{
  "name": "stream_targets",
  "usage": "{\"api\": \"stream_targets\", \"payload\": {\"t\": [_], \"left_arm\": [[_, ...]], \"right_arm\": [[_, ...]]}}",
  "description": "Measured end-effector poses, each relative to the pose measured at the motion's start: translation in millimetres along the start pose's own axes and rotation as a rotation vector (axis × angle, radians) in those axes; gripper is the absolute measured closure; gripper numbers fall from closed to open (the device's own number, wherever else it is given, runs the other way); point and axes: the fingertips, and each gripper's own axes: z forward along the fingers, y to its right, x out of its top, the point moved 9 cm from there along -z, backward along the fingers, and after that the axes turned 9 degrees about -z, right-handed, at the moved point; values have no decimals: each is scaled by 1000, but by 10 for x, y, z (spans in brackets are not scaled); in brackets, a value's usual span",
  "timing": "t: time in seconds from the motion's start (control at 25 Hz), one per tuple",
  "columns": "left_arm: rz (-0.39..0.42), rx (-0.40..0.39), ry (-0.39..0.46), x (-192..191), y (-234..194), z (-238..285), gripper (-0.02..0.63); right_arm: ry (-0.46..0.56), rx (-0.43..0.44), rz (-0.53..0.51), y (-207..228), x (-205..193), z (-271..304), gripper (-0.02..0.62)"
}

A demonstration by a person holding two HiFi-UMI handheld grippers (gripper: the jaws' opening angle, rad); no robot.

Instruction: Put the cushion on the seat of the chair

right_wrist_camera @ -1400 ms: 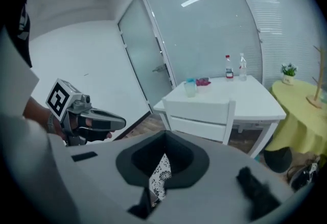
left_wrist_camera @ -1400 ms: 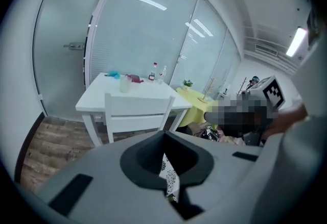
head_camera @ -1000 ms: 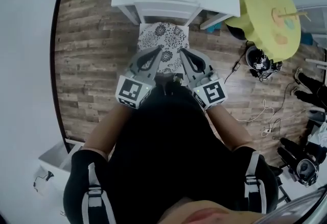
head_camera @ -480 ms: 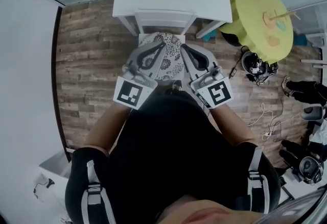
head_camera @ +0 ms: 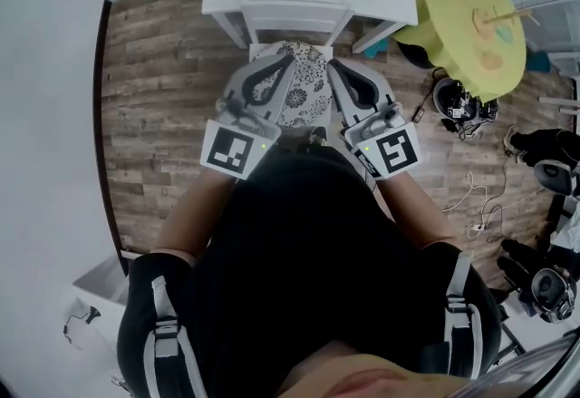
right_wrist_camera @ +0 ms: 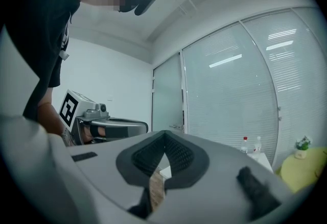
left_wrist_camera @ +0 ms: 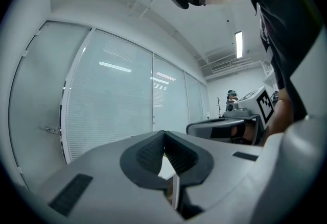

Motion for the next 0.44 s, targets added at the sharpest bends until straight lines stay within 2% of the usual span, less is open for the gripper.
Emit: {"api": "stream_targets", "payload": {"t": [0.44], "left_arm": [[-47, 18, -16, -74, 7, -70, 595]], "right_arm": [[-14, 2, 2, -40, -38, -55, 580]]}}
